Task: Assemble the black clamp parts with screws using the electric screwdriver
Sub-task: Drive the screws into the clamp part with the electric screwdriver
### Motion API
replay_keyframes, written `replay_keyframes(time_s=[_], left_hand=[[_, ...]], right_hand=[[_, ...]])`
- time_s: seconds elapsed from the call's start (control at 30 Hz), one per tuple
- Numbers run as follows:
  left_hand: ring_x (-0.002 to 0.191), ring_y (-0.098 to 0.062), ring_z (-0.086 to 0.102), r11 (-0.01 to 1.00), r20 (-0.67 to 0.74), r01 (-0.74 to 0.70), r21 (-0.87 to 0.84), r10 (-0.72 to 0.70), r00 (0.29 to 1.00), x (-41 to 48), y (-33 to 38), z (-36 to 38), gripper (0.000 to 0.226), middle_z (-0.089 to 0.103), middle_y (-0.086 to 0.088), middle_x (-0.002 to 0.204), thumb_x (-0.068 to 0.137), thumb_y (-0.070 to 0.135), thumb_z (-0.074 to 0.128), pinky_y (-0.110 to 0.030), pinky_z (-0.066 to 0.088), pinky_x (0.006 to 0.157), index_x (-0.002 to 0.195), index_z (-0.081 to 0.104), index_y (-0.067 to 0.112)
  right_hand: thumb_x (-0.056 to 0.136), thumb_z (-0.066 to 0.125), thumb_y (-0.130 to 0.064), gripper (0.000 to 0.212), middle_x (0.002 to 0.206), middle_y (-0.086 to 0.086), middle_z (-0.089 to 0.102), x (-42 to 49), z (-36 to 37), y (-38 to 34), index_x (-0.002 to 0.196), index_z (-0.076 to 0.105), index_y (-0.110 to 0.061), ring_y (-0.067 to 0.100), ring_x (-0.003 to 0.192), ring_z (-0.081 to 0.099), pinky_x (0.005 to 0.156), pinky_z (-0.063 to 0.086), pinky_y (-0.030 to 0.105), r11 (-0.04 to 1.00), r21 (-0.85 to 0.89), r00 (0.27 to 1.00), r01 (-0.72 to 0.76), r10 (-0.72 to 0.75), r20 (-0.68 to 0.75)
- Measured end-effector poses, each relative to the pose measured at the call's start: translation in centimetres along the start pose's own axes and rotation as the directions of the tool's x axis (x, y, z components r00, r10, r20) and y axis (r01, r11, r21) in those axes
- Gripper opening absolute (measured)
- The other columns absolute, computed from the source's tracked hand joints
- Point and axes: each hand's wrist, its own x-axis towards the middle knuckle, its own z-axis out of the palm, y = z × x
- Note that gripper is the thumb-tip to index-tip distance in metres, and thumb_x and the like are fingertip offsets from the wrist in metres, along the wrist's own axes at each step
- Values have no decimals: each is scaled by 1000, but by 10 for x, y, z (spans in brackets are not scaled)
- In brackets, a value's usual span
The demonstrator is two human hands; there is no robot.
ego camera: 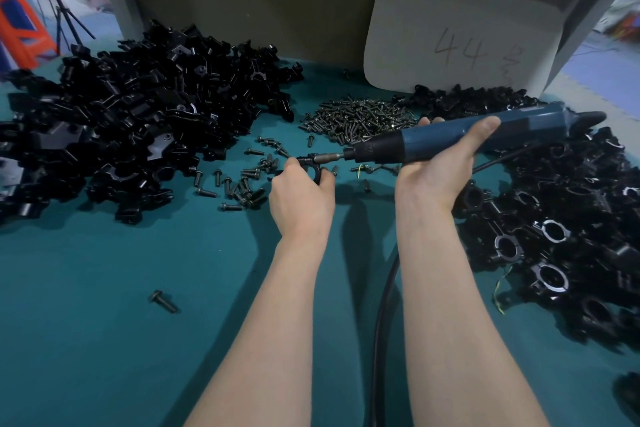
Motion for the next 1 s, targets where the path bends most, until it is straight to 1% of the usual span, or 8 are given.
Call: replay_keyframes(time_s=[0.27,0.43,0.57,0.7,0.8,0.87,0.93,1.0], left_hand=[[82,-27,70,1000,-13,-3,17,3,1000,2,-1,0,28,71,-12,87,92,30,57,-43,56,75,106,55,6],[79,-24,71,1000,9,29,-4,-29,1000,4,-1,-3,26,72,-10,82,90,32,58,-42,57,73,101,55,9],[56,-13,69,997,87,62,-42,-58,995,6,-2,-10,17,69,-2,60,88,28,58,-36,60,67,94,59,13],[52,-15,69,995,200,104,12,-104,974,10,-1,-18,18,70,-2,58,87,32,58,-33,61,63,84,60,15],[44,-12,63,991,261,113,66,-127,957,12,-1,-21,21,68,1,53,85,33,57,-22,49,49,74,60,15],[45,-13,63,991,286,124,58,-135,949,13,-3,-22,20,68,2,51,86,32,57,-19,44,47,74,58,16],[49,-13,65,988,284,151,-37,-135,949,14,-6,-20,19,68,0,53,88,31,57,-20,44,48,76,56,16],[51,-12,65,924,251,232,-304,-158,955,15,-7,-19,17,69,-3,63,93,29,58,-21,46,47,82,54,17]], right_hand=[[95,44,-51,52,96,6,57,0,0,2,133,41,-15,20,85,63,71,53,26,1000,-4,1000,-4,4,-2],[95,45,-52,47,98,6,58,-2,2,0,127,43,-18,20,88,64,75,54,27,1000,18,997,-13,12,77],[95,44,-54,45,89,5,57,-4,3,-2,121,48,-18,19,81,63,73,54,27,998,44,987,-34,26,160],[93,45,-55,43,84,3,59,-3,2,-6,115,53,-19,17,77,64,75,53,28,997,34,977,-69,60,205],[94,44,-53,40,77,2,61,-2,1,-11,106,55,-16,16,72,63,76,53,29,998,33,966,-59,48,253],[95,43,-53,40,77,2,61,0,1,-16,103,55,-15,16,72,63,75,53,28,999,32,959,-40,29,281],[95,43,-54,42,81,4,60,3,0,-21,105,55,-15,17,74,63,77,53,30,999,43,960,-25,12,281],[94,44,-54,42,86,5,58,4,0,-24,108,55,-16,17,74,63,78,54,29,997,76,967,-21,1,256]])
